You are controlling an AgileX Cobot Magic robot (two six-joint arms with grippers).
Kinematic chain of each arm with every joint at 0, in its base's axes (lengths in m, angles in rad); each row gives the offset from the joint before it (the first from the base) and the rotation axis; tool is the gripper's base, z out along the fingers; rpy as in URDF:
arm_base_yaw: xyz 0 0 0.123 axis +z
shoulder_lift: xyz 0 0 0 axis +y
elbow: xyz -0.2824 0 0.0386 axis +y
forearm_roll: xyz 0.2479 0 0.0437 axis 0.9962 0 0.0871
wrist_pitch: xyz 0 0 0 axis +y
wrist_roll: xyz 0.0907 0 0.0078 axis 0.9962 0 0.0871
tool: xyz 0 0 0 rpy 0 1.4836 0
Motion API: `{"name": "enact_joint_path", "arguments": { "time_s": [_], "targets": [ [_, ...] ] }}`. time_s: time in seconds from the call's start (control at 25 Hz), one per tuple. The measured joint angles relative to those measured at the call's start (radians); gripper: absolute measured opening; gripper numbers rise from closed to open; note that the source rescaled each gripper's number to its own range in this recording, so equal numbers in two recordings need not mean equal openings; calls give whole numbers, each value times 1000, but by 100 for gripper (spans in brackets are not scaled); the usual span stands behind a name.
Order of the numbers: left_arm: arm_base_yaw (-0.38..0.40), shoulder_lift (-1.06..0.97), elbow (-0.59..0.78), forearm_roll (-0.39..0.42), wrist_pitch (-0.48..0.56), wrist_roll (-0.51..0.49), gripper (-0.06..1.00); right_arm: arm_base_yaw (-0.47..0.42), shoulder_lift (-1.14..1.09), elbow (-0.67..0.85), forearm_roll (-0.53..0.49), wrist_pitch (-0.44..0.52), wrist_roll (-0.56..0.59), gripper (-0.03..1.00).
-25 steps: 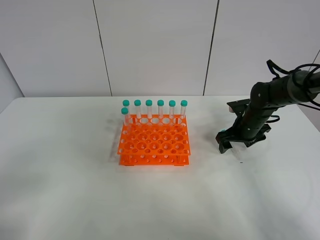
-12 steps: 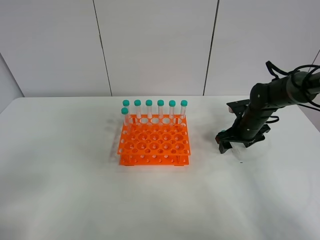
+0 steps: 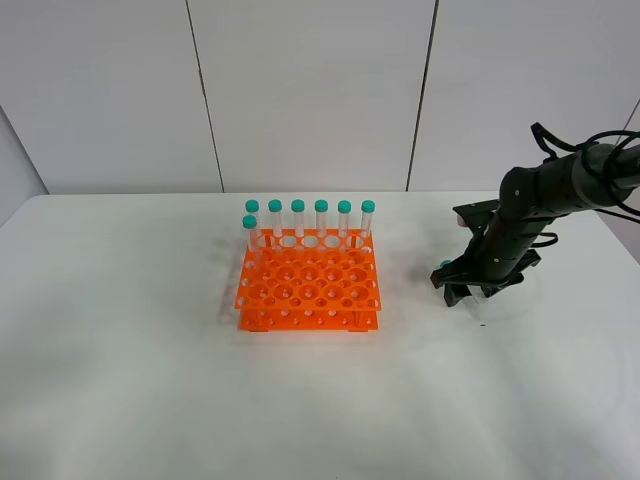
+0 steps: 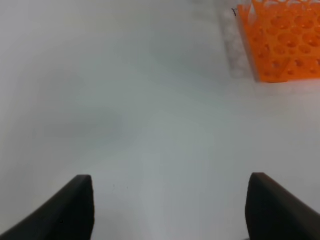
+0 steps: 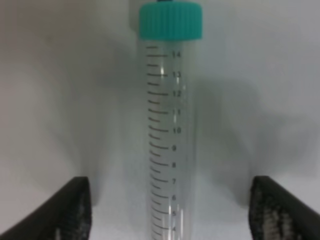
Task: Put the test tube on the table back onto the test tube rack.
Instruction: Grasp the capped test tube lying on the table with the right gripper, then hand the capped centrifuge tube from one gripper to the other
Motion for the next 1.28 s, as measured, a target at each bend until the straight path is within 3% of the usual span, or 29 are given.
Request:
{"name": "enact_joint_path", "arguments": {
  "time_s": [0.2,0.28,0.36,0.48,0.88,1.28],
  "targets": [
    [0,0,0,0,0,0,97,0,15,-5,-6,3,0,56],
    [0,0,0,0,0,0,97,0,17,-8,-7,3,0,48],
    [0,0,0,0,0,0,97,0,18,-8,-7,1,0,32],
    [0,0,0,0,0,0,97,0,18,-8,-5,1,-11,0],
    [0,0,0,0,0,0,97,0,-12,-13,-5,13,-57,2],
    [0,0,0,0,0,0,97,0,-268,-93,-5,187,-60,2]
  ]
}}
